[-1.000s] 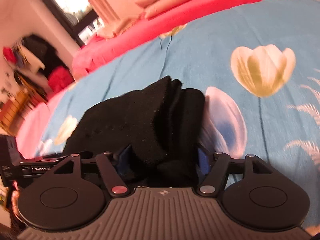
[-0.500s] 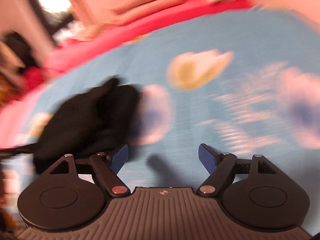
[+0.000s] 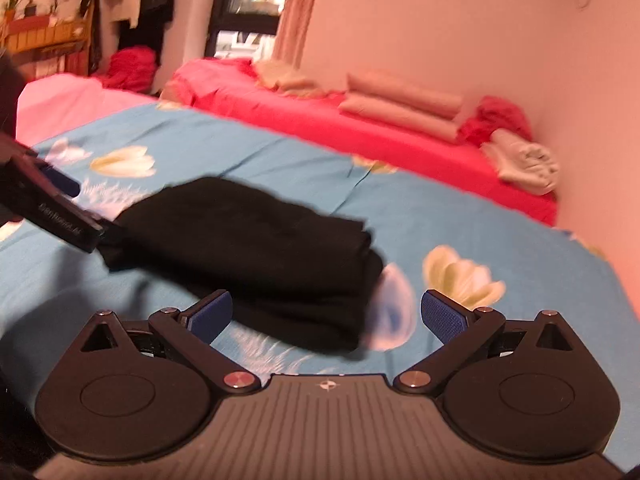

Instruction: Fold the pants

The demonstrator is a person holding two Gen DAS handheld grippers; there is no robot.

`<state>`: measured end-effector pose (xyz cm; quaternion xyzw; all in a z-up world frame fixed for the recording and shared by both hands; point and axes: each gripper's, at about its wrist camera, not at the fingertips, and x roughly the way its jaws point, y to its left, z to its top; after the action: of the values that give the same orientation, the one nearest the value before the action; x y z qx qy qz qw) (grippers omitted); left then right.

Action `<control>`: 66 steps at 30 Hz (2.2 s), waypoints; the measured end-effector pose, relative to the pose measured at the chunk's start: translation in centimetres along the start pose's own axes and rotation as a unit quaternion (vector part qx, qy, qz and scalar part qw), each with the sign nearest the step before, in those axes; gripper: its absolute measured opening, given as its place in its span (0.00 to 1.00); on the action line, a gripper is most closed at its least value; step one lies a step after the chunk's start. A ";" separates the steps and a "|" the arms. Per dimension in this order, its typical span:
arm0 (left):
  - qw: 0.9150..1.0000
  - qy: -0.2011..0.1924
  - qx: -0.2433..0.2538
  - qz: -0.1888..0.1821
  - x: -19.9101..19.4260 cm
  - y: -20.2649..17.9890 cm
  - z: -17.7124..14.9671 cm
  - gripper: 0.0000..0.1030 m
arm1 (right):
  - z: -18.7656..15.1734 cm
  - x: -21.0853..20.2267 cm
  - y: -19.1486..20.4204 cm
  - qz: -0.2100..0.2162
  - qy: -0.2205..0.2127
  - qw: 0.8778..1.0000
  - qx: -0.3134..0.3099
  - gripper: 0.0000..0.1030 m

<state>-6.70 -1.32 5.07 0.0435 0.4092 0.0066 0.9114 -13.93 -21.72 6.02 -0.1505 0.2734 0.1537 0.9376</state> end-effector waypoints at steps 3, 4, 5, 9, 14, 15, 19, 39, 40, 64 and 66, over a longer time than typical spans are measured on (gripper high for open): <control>1.000 0.020 -0.002 0.000 0.7 -0.3 -0.9 1.00 | -0.9 1.1 1.2 -0.003 0.026 1.000 -0.001 0.98; 1.000 0.023 0.000 0.006 0.7 -0.4 -1.2 1.00 | -1.0 1.3 1.5 -0.002 0.033 0.999 0.000 0.98; 1.000 0.024 0.002 0.014 0.7 -0.6 -1.3 1.00 | -1.2 1.3 1.7 -0.001 0.039 0.999 0.001 0.98; 0.999 0.031 0.006 0.023 0.7 -0.7 -1.6 1.00 | -1.4 2.1 1.7 -0.010 0.059 0.998 -0.001 0.98; 0.999 0.038 -0.005 0.016 0.8 -0.6 -1.6 1.00 | -1.3 1.9 1.5 -0.012 0.063 0.998 0.005 0.98; 0.999 0.040 -0.006 0.016 0.9 -0.6 -1.6 1.00 | -1.3 1.9 1.5 -0.013 0.063 0.998 0.005 0.98; 0.999 0.043 -0.005 0.014 1.1 -0.8 -1.6 1.00 | -1.1 1.9 1.5 -0.010 0.064 0.998 0.005 0.98; 0.998 0.060 -0.001 0.021 2.0 -0.9 -1.5 1.00 | -0.8 3.1 1.6 0.001 0.074 0.997 0.002 0.98; 0.998 0.061 -0.001 0.021 2.1 -0.9 -1.4 1.00 | -0.8 3.2 1.6 0.001 0.075 0.997 0.000 0.98; 0.998 0.066 -0.010 0.024 2.6 -0.1 -1.4 1.00 | 0.0 4.6 2.2 0.013 0.081 0.996 -0.018 0.98; 0.997 0.066 -0.011 0.025 2.6 -0.1 -1.4 1.00 | 0.0 4.6 2.3 0.014 0.081 0.996 -0.019 0.98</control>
<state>-6.03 -1.18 2.23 0.0427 0.4667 0.0369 0.8826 -11.04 -18.71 2.97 -0.1768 0.3477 0.1590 0.9070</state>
